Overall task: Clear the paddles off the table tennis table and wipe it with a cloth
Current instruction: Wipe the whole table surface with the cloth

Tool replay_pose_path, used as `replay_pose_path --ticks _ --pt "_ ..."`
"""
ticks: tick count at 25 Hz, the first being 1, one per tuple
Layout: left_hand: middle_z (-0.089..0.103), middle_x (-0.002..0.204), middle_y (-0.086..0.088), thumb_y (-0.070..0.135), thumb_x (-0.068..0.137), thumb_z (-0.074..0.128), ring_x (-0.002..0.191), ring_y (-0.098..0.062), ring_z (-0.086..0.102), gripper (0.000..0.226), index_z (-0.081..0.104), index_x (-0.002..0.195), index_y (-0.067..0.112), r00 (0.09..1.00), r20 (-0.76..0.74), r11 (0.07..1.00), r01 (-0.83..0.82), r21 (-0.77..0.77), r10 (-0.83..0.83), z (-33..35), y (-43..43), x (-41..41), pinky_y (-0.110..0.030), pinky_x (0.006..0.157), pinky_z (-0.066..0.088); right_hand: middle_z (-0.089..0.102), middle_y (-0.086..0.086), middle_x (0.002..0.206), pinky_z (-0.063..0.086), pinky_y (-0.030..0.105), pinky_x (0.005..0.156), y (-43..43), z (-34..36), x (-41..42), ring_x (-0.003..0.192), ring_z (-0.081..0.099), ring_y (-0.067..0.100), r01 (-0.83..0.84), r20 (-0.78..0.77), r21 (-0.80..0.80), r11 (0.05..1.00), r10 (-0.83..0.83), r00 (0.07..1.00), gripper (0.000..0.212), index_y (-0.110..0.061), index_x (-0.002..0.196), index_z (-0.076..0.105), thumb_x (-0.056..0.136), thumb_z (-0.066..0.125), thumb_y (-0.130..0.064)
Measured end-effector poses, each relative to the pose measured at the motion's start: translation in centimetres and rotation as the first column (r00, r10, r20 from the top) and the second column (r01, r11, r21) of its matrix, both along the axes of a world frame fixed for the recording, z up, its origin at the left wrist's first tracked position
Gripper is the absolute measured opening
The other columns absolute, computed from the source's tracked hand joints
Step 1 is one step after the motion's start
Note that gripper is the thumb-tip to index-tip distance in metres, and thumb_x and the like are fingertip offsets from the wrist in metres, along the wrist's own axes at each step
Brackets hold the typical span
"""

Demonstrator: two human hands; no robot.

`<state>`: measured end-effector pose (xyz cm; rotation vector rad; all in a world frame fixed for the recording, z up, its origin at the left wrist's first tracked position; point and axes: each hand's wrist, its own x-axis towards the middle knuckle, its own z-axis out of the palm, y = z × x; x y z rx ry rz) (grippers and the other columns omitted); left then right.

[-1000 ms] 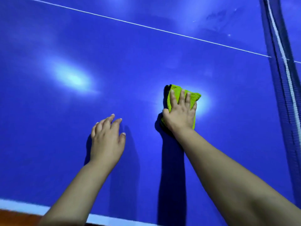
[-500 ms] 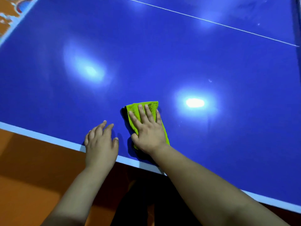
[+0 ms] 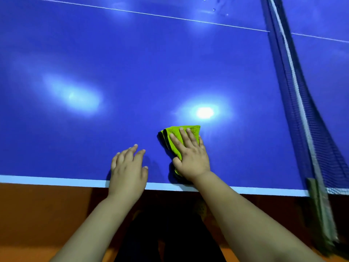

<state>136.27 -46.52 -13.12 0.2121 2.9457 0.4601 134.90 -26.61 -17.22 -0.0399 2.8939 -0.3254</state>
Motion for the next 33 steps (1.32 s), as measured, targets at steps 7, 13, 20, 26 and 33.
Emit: replay_pose_path --ticks 7,13,20,26,33 --pt "0.057 0.127 -0.015 0.011 0.068 0.076 0.114 -0.035 0.053 0.047 0.063 0.113 0.008 0.976 -0.011 0.975 0.218 0.029 -0.218 0.1 17.2 3.3 -0.051 0.101 0.035 -0.005 -0.008 0.161 -0.005 0.039 0.117 19.7 0.8 7.3 0.147 -0.012 0.012 0.315 0.047 0.015 0.949 -0.315 0.948 0.079 -0.044 0.15 0.012 0.074 0.033 -0.039" --pt "0.045 0.14 -0.009 0.016 0.081 0.064 0.127 -0.031 0.04 0.045 0.056 0.125 0.012 0.943 -0.001 0.939 0.332 0.085 -0.333 0.8 27.2 6.1 -0.046 0.11 0.022 0.007 -0.004 0.161 0.005 0.043 0.118 27.0 1.0 14.4 0.148 -0.003 0.015 0.487 0.054 -0.104 0.867 -0.484 0.873 0.075 -0.038 0.149 0.026 0.075 0.039 -0.029" --pt "0.054 0.131 -0.014 0.013 0.073 0.073 0.117 -0.036 0.05 0.046 0.062 0.118 0.009 0.886 -0.041 0.885 0.463 0.049 -0.461 3.0 29.2 6.4 -0.052 0.102 0.033 0.02 0.0 0.158 0.03 0.045 0.106 25.1 4.8 18.8 0.141 0.023 0.024 0.539 0.074 0.022 0.842 -0.539 0.839 0.068 -0.032 0.143 0.037 0.081 0.059 -0.015" --pt "0.052 0.133 -0.016 0.015 0.076 0.071 0.12 -0.038 0.046 0.048 0.059 0.122 0.008 0.837 -0.115 0.829 0.546 0.124 -0.535 6.2 32.1 6.7 -0.052 0.102 0.031 0.054 0.007 0.135 0.049 0.049 0.082 23.3 12.7 20.9 0.114 0.053 0.032 0.503 -0.332 -0.16 0.849 -0.526 0.783 0.068 -0.026 0.121 0.057 0.055 0.061 -0.012" --pt "0.049 0.135 -0.014 0.015 0.08 0.066 0.123 -0.036 0.042 0.045 0.057 0.124 0.009 0.744 -0.226 0.718 0.667 0.199 -0.628 10.3 39.3 9.6 -0.048 0.104 0.026 0.049 0.007 0.143 0.035 0.047 0.108 30.4 20.1 26.6 0.125 0.043 0.033 0.646 -0.427 -0.37 0.668 -0.74 0.52 0.064 -0.023 0.13 0.059 0.069 0.046 -0.015"
